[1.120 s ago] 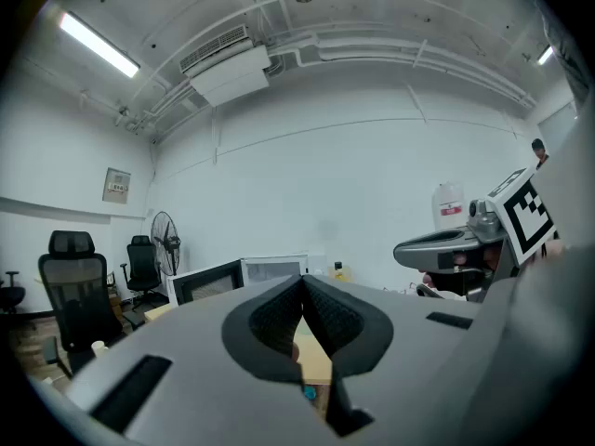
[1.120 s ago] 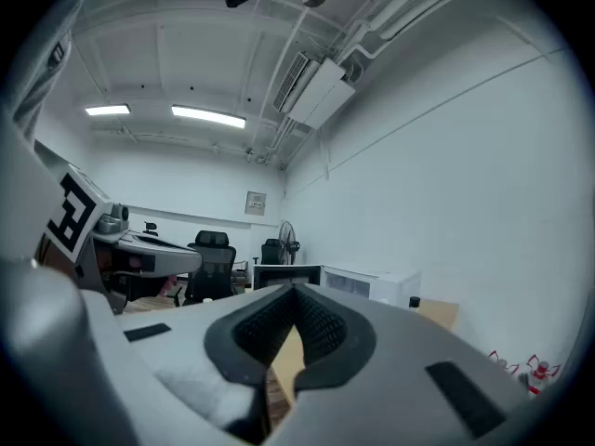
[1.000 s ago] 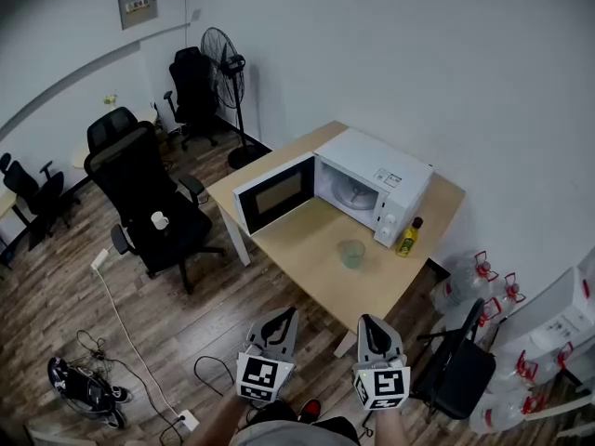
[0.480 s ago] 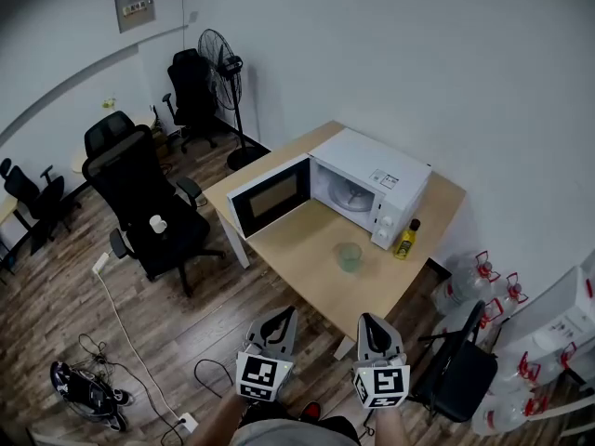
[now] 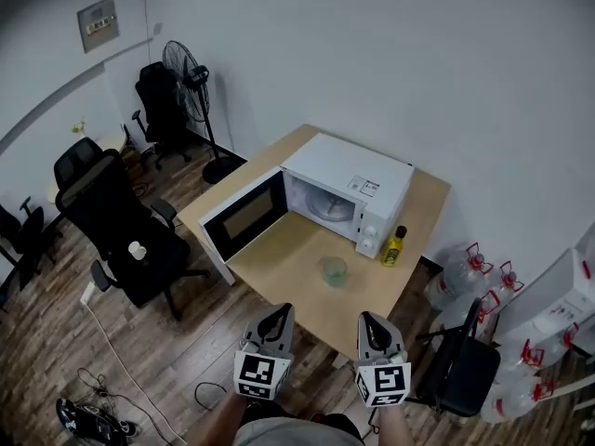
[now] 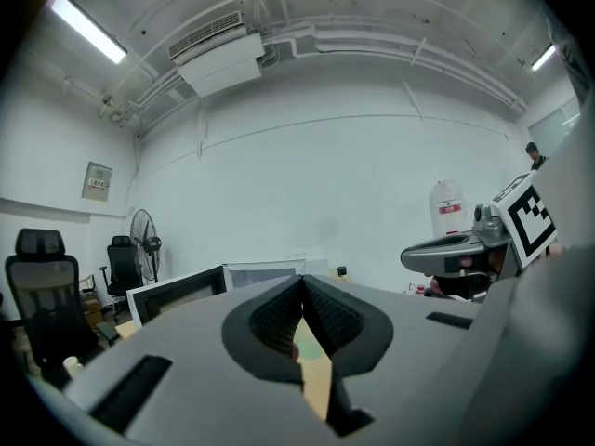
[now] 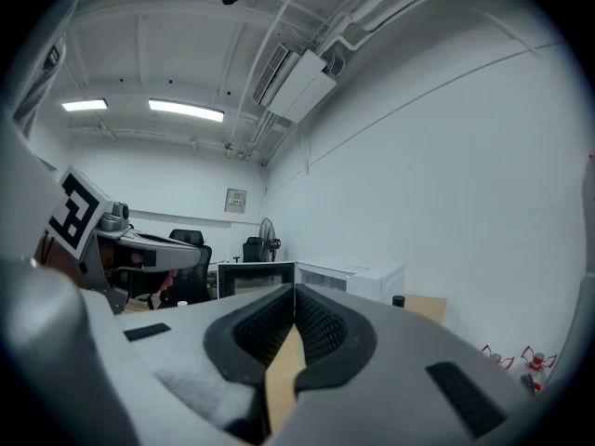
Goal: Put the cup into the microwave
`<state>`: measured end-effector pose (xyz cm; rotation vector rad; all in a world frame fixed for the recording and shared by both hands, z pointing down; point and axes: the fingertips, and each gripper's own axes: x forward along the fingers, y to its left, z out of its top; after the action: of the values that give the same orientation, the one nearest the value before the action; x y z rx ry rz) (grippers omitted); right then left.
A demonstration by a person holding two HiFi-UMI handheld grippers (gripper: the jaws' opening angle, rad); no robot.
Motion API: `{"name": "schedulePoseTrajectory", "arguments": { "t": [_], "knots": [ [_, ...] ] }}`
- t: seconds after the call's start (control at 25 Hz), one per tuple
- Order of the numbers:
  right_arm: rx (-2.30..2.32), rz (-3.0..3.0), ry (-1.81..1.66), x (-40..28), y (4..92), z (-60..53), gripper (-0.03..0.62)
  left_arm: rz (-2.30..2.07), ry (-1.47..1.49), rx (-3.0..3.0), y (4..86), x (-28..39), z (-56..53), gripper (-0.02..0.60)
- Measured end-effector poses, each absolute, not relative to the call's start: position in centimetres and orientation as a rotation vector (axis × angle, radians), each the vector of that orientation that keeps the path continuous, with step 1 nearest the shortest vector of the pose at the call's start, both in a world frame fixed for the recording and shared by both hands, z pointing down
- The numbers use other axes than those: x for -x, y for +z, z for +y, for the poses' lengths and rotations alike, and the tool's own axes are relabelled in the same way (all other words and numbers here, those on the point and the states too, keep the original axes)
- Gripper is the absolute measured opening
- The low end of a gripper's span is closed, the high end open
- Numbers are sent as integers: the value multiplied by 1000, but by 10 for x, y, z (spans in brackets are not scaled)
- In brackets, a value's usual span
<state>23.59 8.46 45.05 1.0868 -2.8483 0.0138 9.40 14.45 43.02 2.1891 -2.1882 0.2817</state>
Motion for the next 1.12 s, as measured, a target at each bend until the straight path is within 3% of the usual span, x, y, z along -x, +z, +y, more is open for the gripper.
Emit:
{"name": "schedulePoseTrajectory", "arguments": {
  "t": [0.68, 1.12],
  "knots": [
    [-1562, -2590, 137, -132, 459, -52, 17, -1646, 337, -2563, 450, -4, -45, 23],
    [-1760, -2384, 252, -123, 503, -79, 18, -1353, 381, -2662, 492, 3, -99, 23]
  ]
}}
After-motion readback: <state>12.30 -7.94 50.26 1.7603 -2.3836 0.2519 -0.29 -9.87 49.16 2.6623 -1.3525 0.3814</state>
